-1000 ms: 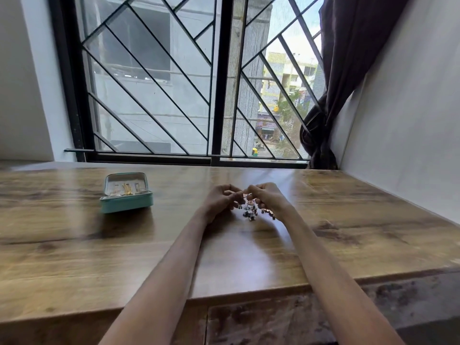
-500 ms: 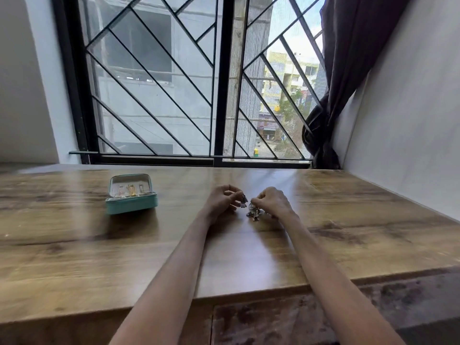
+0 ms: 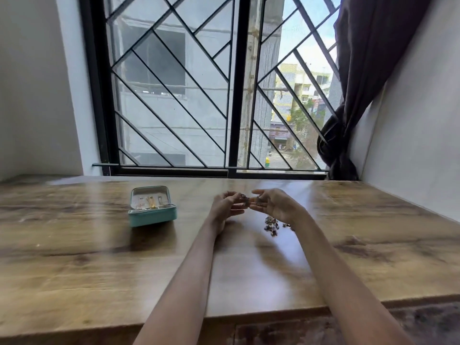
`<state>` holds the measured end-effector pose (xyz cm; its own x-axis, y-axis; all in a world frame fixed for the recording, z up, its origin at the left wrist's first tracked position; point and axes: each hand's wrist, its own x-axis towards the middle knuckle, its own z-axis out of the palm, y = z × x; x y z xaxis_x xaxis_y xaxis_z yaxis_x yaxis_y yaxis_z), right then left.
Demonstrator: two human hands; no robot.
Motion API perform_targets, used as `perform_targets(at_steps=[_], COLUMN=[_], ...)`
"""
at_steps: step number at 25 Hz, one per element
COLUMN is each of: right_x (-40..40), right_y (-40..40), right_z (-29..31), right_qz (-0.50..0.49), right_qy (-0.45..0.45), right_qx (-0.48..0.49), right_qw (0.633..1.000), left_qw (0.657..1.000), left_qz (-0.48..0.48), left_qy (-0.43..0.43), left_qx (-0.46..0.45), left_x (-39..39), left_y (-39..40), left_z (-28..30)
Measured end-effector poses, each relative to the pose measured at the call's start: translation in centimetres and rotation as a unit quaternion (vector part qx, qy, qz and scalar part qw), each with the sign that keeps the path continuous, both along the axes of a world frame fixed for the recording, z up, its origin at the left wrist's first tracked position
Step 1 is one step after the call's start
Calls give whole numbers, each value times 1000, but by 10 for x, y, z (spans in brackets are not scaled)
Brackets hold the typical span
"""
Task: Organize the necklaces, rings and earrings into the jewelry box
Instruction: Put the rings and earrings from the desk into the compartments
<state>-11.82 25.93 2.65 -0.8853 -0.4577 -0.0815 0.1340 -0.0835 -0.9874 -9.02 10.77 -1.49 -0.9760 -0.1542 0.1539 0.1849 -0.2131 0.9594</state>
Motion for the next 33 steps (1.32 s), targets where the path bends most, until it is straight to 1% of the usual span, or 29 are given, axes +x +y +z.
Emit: perform_targets(at_steps=[2,5,8,13,18,20,23,27,31,33], right_x=[-2,-5,-7,-8,-9,-8,0,20,39,47], right_y=[-13,-19,-15,-18,-22,-25,-29,-46,-80,-100], right_z=[0,-6,-13,-20,-23,-24,-20,-8,2,5], right_qz=[23,30,34,43,-43,-53,-27,48,60,72], right_qy=[7,34,59,73,134,145,137,172,164,169], right_qx=[-18,-40,-31,-11,15,0,-61,-100,-128,-120], right_qw=[1000,998,997,996,990,988,988,979,976,976], left_qw=[999,996,996,997,991,986,977,956,952,944], left_qz=[34,80,80,73,99,111,151,216,189,179], left_qy=[7,22,29,30,43,54,69,82,79,81], left_qx=[19,39,32,-23,-85,-112,-136,-182,-228,-265], left_x=[-1,-6,-6,-3,-4,-2,10,33,62,76], left_y=[-12,-24,-23,-20,-16,-10,-6,-22,-62,-87], left_z=[-1,-2,-3,-5,-4,0,9,30,58,67])
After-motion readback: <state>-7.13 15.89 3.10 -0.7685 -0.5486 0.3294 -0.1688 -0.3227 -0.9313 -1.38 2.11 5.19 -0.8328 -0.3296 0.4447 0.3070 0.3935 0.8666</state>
